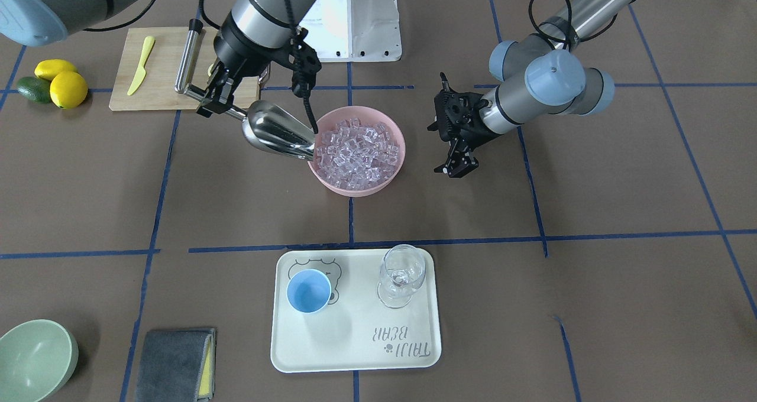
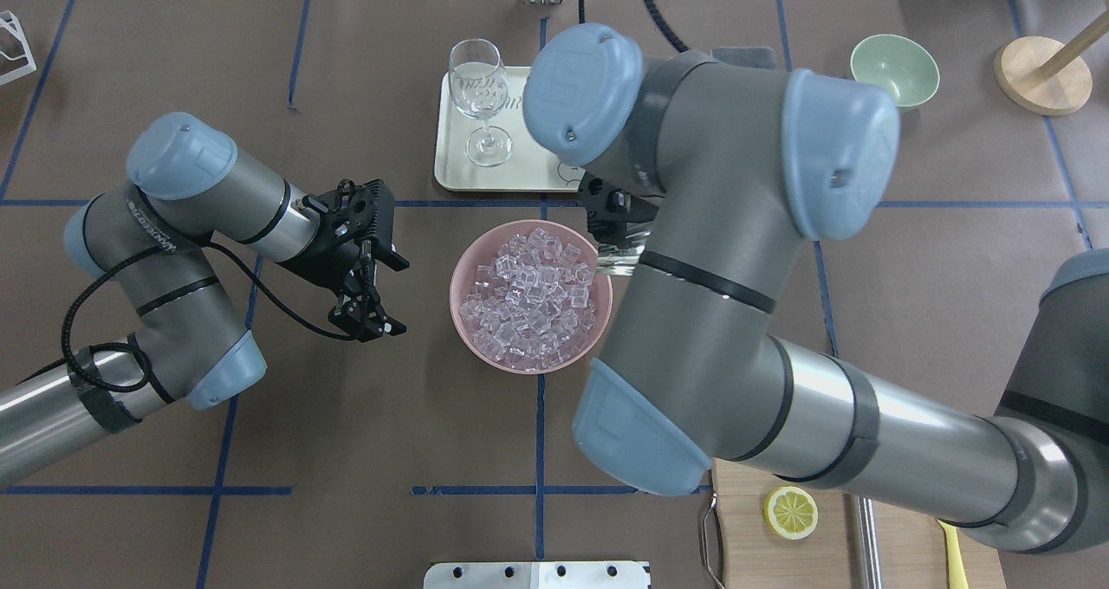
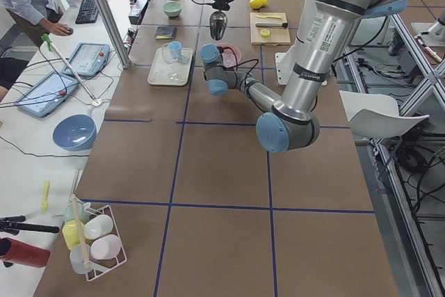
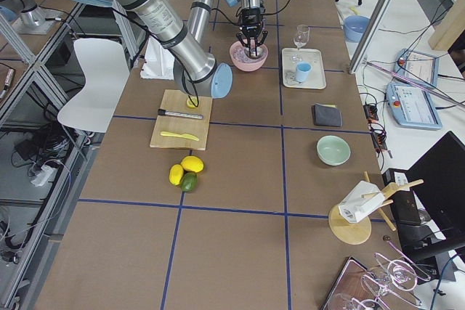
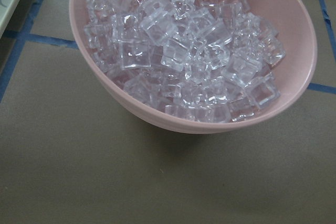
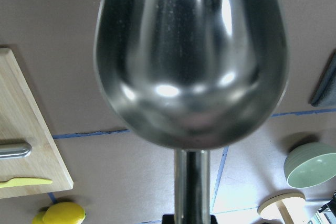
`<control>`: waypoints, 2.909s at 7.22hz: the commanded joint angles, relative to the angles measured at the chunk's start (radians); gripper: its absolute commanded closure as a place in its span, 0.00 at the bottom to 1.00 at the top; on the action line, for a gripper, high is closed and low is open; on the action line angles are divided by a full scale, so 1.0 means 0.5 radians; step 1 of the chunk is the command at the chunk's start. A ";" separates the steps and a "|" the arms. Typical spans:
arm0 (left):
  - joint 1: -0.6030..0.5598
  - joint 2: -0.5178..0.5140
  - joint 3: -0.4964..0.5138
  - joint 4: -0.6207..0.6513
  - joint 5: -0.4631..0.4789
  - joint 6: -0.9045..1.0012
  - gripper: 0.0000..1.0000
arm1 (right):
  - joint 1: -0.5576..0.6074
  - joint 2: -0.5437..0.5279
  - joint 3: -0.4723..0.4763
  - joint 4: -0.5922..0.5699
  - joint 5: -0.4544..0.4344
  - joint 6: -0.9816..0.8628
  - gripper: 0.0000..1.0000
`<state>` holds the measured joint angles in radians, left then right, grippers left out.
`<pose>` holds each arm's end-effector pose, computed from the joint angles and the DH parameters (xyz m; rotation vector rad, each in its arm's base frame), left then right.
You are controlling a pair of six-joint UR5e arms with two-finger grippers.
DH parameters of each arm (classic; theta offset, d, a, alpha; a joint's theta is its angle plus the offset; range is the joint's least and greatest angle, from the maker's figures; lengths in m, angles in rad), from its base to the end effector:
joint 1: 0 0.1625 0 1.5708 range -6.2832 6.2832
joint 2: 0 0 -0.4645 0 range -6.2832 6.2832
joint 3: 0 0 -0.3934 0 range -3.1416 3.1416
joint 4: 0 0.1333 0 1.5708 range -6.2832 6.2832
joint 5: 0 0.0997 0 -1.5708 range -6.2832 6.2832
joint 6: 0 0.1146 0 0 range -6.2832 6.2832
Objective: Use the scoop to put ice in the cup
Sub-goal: 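Swing the scoop over the pink bowl while the left gripper hovers beside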
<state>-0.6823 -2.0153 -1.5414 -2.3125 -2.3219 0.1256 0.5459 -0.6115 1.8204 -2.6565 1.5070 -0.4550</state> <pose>0.4903 -0.4694 0.3656 0.8349 1.1072 1.2920 -0.4677 -0.4486 0.1625 0.1493 0.0291 -1.4734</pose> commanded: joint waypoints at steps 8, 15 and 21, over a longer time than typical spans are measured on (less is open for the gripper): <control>0.088 -0.059 0.186 -0.451 0.165 -0.094 0.00 | -0.052 0.149 -0.180 -0.102 -0.053 -0.072 1.00; 0.107 -0.093 0.223 -0.502 0.168 -0.132 0.00 | -0.101 0.379 -0.692 -0.108 -0.161 -0.109 1.00; 0.107 -0.093 0.230 -0.502 0.168 -0.132 0.00 | -0.193 0.373 -0.702 -0.160 -0.201 -0.167 1.00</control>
<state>-0.6287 -2.0617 -1.4267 -2.5633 -2.2381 0.0598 0.4551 -0.4232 1.4703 -2.7420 1.4065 -0.5386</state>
